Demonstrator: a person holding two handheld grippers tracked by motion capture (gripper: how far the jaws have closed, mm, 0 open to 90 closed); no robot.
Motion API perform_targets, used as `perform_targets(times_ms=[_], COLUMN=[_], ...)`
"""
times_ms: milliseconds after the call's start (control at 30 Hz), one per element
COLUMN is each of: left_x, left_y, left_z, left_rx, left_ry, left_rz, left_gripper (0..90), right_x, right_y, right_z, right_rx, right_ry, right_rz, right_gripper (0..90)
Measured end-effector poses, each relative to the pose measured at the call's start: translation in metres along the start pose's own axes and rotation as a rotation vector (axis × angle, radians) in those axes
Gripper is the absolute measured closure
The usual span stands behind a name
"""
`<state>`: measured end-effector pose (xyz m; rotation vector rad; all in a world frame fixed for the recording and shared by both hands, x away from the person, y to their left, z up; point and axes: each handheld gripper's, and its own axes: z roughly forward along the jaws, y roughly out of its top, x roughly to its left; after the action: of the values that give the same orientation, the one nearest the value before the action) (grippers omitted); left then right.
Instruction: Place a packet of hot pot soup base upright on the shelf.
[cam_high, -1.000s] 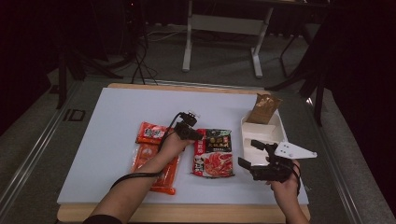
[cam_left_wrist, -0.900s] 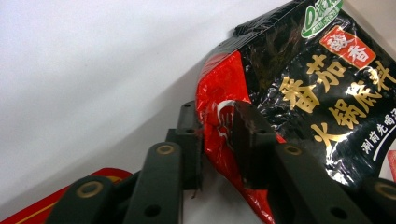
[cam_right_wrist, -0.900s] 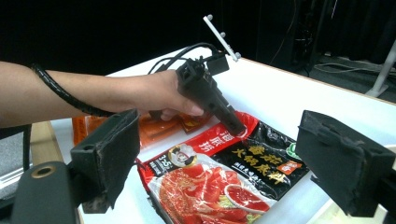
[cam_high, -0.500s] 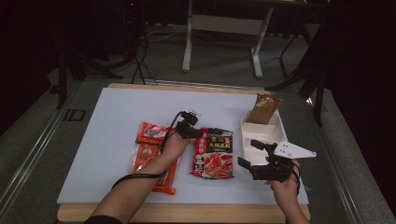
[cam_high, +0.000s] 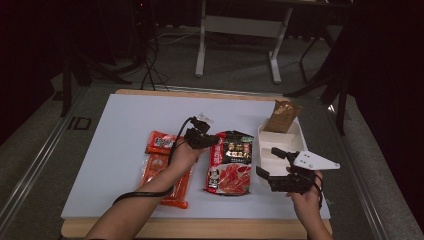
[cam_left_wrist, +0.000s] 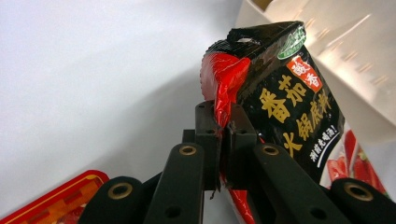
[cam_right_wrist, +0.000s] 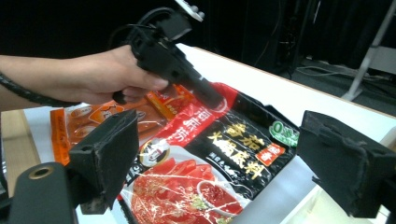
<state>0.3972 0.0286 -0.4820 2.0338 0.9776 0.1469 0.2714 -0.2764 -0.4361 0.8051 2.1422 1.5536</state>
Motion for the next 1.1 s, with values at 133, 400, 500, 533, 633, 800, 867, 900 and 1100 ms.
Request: perform_targets(times_ms=[133,400,500,533,633,800,867,900,1100], left_x=[-0.008,-0.029,-0.036,-0.038,-0.044,-0.047,-0.047,-0.046,-0.043], left_y=[0.000,0.002,0.000,-0.001,-0.002,-0.002,-0.002,-0.002,-0.003], left_z=[-0.012,-0.033,-0.041,-0.044,-0.051,-0.061,-0.067,-0.070,-0.082], left_rx=[-0.040,-0.105,-0.129,-0.138,-0.166,-0.206,-0.231,-0.239,-0.294], left_ry=[-0.018,-0.025,-0.030,-0.037,-0.043,-0.051,-0.070,-0.067,-0.109], left_rz=[0.009,0.051,0.065,0.064,0.075,0.069,0.069,0.069,0.038], left_gripper=[86.5,86.6,86.6,86.6,86.7,86.6,86.5,86.5,86.5], right_x=[0.003,0.005,0.005,0.004,0.003,0.002,0.001,0.001,0.000], right_y=[0.004,0.006,0.007,0.007,0.008,0.010,0.011,0.011,0.012], right_z=[-0.002,-0.001,-0.002,-0.002,-0.004,-0.005,-0.006,-0.006,-0.004], right_rx=[-0.004,0.012,0.022,0.024,0.025,0.033,0.037,0.037,0.041], right_ry=[-0.002,-0.020,-0.040,-0.047,-0.048,-0.057,-0.064,-0.065,-0.039], right_rz=[-0.011,-0.022,-0.028,-0.032,-0.018,-0.014,-0.012,-0.009,0.020], right_gripper=[10.8,9.7,10.2,12.2,12.9,13.5,14.6,14.6,19.8])
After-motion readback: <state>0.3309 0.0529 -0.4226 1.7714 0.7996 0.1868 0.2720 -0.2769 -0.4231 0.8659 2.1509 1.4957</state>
